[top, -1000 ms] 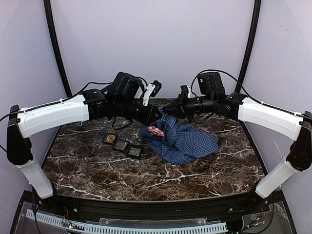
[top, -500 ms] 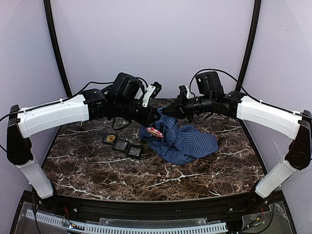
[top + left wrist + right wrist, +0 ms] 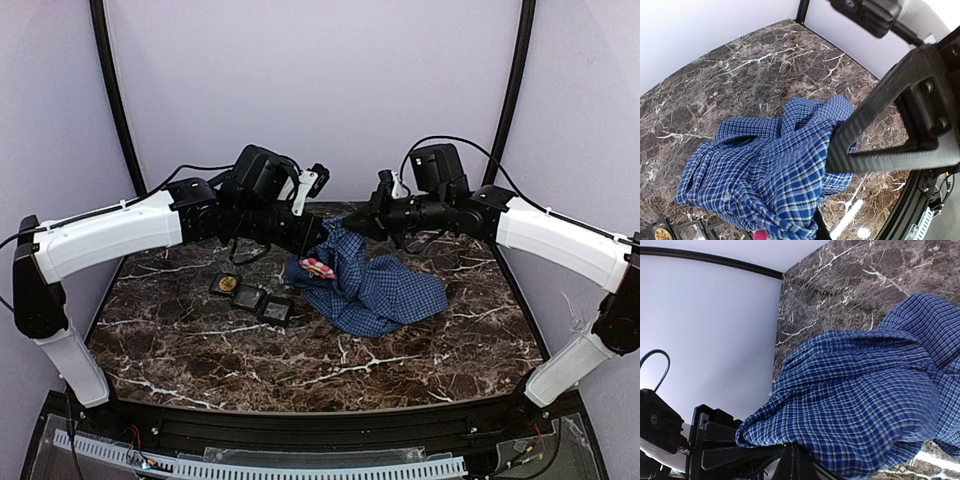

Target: Remove the brooch from the garment

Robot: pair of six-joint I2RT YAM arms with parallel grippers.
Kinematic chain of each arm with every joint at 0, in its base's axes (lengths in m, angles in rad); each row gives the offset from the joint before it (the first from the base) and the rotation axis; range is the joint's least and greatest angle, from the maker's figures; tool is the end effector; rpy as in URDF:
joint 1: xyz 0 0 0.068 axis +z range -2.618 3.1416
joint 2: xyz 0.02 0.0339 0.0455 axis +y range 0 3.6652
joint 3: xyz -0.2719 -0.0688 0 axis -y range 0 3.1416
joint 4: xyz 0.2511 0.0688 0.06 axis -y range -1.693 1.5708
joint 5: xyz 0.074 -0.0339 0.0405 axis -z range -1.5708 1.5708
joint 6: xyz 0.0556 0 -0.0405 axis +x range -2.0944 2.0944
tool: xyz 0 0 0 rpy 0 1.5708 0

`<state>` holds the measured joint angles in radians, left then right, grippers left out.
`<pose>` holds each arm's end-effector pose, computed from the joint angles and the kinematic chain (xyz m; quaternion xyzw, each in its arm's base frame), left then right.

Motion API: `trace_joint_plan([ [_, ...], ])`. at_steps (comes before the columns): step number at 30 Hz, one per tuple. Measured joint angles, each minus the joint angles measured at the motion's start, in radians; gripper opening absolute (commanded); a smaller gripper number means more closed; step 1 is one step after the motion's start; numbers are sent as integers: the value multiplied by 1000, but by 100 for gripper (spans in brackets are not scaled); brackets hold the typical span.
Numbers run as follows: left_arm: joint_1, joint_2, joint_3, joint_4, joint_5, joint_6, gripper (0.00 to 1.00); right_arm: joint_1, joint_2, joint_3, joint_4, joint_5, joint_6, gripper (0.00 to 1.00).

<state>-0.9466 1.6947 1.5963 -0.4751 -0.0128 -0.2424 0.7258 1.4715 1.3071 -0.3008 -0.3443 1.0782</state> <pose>0.2450 -0.3390 0.3480 0.3000 0.8254 -0.2632 0.3993 0.2594 0.2553 0.3455 0.0584 0.8413 0.4963 0.2064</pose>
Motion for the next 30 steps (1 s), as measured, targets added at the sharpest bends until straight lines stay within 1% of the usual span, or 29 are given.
trace_joint_plan([
  [7,3,9,0,-60,-33,-8,1,-14,-26,-6,-1,73,0,0],
  [13,3,13,0,-73,-29,-8,1,-14,-31,-22,24,49,-3,1],
  [14,5,13,0,-72,-20,-8,1,-14,-32,-30,34,38,-5,9],
  [15,8,13,0,-69,-6,-7,1,-14,-34,-40,44,18,-8,22],
  [17,20,10,-12,-42,48,-8,1,-13,-40,-59,49,-8,-19,42],
  [19,38,-3,-50,5,117,-17,1,-14,-53,-71,42,-19,-42,58],
  [20,55,-14,-80,33,179,-27,1,-14,-64,-73,31,-19,-64,63],
  [23,119,-45,-159,102,338,-66,1,-13,-112,-75,0,-16,-140,73],
  [26,165,-55,-188,139,453,-94,1,-13,-151,-75,-15,-19,-214,75],
  [30,172,-61,-191,183,603,-136,1,-12,-159,-78,-14,-50,-300,76],
])
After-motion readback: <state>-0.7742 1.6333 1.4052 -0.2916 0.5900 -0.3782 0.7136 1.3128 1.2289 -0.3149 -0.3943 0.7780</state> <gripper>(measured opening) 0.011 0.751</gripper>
